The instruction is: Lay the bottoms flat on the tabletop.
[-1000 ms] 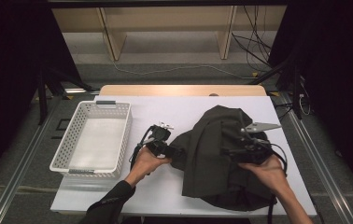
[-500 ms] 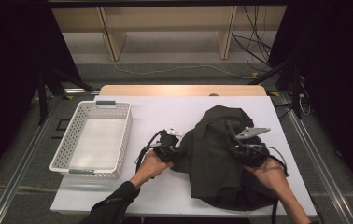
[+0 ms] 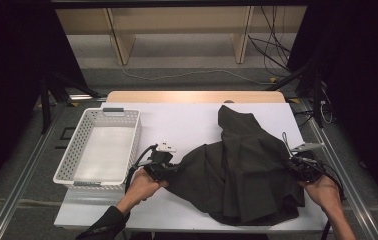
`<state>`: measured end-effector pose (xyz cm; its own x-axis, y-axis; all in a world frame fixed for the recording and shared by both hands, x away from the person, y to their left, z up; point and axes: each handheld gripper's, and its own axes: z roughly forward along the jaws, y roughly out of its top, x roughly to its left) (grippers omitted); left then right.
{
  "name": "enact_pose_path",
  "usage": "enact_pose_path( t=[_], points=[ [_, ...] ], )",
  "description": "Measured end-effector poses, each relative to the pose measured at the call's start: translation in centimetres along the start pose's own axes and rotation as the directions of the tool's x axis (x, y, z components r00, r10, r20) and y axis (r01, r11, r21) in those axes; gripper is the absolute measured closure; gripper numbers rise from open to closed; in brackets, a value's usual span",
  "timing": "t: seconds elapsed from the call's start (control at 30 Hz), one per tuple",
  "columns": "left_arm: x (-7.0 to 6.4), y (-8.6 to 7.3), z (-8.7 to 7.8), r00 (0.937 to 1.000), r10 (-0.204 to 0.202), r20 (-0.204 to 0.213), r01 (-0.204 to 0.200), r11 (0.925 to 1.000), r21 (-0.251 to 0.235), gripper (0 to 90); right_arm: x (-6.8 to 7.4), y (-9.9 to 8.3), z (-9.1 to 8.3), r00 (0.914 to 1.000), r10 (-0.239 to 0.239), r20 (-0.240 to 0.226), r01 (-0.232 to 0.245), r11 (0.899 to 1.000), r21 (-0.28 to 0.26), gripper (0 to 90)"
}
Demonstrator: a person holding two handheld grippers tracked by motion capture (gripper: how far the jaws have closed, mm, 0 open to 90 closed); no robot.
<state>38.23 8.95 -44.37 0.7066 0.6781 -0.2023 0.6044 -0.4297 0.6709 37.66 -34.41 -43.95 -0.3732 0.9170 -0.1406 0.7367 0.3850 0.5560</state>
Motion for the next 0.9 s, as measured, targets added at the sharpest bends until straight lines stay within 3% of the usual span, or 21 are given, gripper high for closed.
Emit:
enact_pose_path(
  t=[0.07,0.17,0.2,0.27,0.33,0.4,0.47,0.53,0.63,0.77,0.83,0.9],
  points=[
    [-0.3,-0.2,0.4,0.9999,-0.006,0.015,0.006,0.9995,0.032,85.0,-0.5,-0.3,0.1,0.9995,0.03,-0.013,-0.03,1.0,0.008,87.3],
    [-0.6,-0.2,0.7,1.0,0.004,0.008,-0.004,0.9995,0.03,69.5,-0.4,-0.2,-0.2,0.9992,0.035,-0.018,-0.035,0.999,-0.008,81.4],
    [-0.8,0.4,0.6,0.9998,0.012,-0.013,-0.012,0.9995,0.028,61.4,-0.1,0.4,-1.0,0.9978,0.055,-0.036,-0.057,0.997,-0.043,64.8],
    [-0.8,1.2,0.3,0.9982,0.017,-0.057,-0.016,0.9996,0.022,47.2,0.3,1.4,-2.2,0.9972,0.064,-0.039,-0.067,0.993,-0.098,51.5],
    [-0.6,2.2,-0.1,0.996,0.01,-0.088,-0.01,0.9999,0.003,38.7,0.8,2.5,-3.5,0.9957,0.07,-0.061,-0.079,0.984,-0.159,43.1],
    [-0.3,3.3,-0.3,0.995,-0.007,-0.1,0.005,0.9996,-0.027,35.1,1.5,3.8,-4.4,0.9913,0.078,-0.106,-0.099,0.973,-0.209,37.9],
    [-0.1,4.2,0.0,0.9936,-0.012,-0.112,0.008,0.9993,-0.036,32.5,2.7,5.0,-4.8,0.9803,0.064,-0.187,-0.107,0.967,-0.233,34.5],
    [0.1,4.8,0.9,0.9943,-0.025,-0.104,0.022,0.9993,-0.031,31.1,4.6,6.0,-4.7,0.9799,0.014,-0.199,-0.062,0.97,-0.235,32.2],
    [0.1,5.6,2.9,0.9946,-0.014,-0.103,0.016,0.9997,0.018,29.1,7.2,7.5,-4.0,0.9695,-0.047,-0.24,-0.008,0.974,-0.225,30.6],
    [-0.2,5.8,4.9,0.9981,-0.023,-0.058,0.028,0.9962,0.082,30.7,10.1,9.0,-2.7,0.964,-0.099,-0.247,0.049,0.978,-0.201,29.5],
    [-0.4,5.5,5.3,0.9994,-0.014,-0.031,0.017,0.996,0.088,44.0,11.3,9.5,-1.8,0.9615,-0.124,-0.245,0.081,0.981,-0.177,29.0],
    [-0.8,5.1,5.5,0.9998,0.009,-0.02,-0.008,0.9961,0.087,63.4,12.2,9.7,-0.8,0.958,-0.141,-0.25,0.106,0.983,-0.147,29.3]
  ],
)
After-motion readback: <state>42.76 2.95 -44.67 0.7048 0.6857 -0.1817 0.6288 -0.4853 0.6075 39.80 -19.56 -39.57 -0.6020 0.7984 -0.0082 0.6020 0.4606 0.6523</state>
